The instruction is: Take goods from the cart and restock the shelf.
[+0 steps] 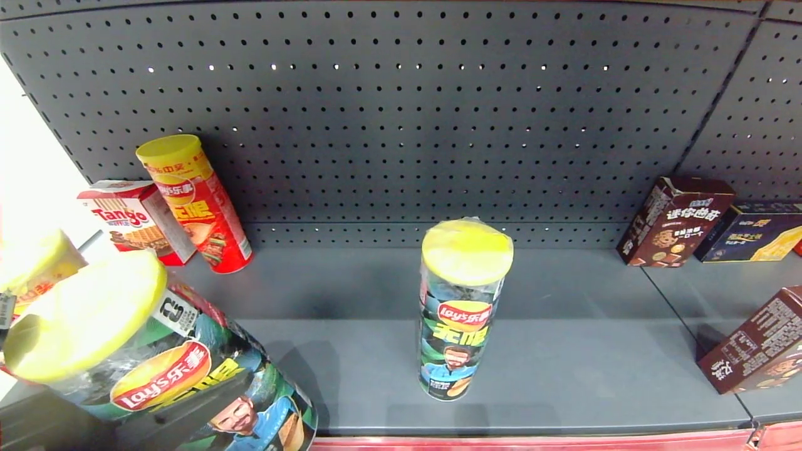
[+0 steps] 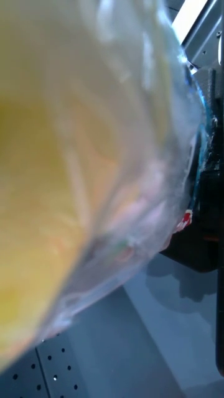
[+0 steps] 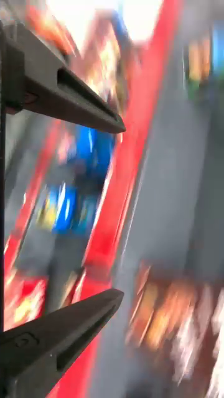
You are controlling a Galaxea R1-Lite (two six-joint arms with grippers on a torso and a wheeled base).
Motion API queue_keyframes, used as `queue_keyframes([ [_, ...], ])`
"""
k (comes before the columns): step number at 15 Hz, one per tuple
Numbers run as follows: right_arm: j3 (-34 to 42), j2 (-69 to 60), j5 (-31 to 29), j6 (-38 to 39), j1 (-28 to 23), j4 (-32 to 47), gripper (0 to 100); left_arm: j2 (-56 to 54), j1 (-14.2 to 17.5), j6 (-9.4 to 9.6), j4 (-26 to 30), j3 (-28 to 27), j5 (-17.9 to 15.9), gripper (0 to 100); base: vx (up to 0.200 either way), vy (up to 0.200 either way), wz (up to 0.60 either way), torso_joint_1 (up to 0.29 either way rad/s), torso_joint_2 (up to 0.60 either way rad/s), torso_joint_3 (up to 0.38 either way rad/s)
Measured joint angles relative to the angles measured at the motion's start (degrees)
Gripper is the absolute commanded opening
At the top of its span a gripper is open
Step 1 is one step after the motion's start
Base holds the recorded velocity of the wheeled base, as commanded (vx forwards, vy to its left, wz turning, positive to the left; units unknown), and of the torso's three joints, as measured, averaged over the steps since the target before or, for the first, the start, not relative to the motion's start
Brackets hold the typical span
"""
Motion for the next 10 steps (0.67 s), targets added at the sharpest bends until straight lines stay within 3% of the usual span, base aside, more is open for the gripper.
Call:
queue_keyframes([
  [2,3.05,-1.21,-5.72,-0.17,-0.20,-5.75,100,-0.41,0.02,0.00,0.02,0.00,-0.06,0,0.000,0.000,0.00,0.000,0.00,0.000],
  [3,4.71,-1.54,-5.08,-0.61,-0.24,-8.86,100,-0.63,0.02,0.00,0.00,0.00,-0.09,0,0.000,0.000,0.00,0.000,0.00,0.000],
  [7,7.50,-1.99,9.17,-1.69,0.90,-12.69,100,-0.84,-0.04,0.00,0.00,0.07,-0.26,0,0.000,0.000,0.00,0.000,0.00,0.000],
  [10,7.77,-2.00,8.62,-0.55,3.08,-12.75,100,-0.89,-0.09,-0.05,0.05,0.16,-0.35,0,0.000,0.000,0.00,0.000,0.00,0.000],
])
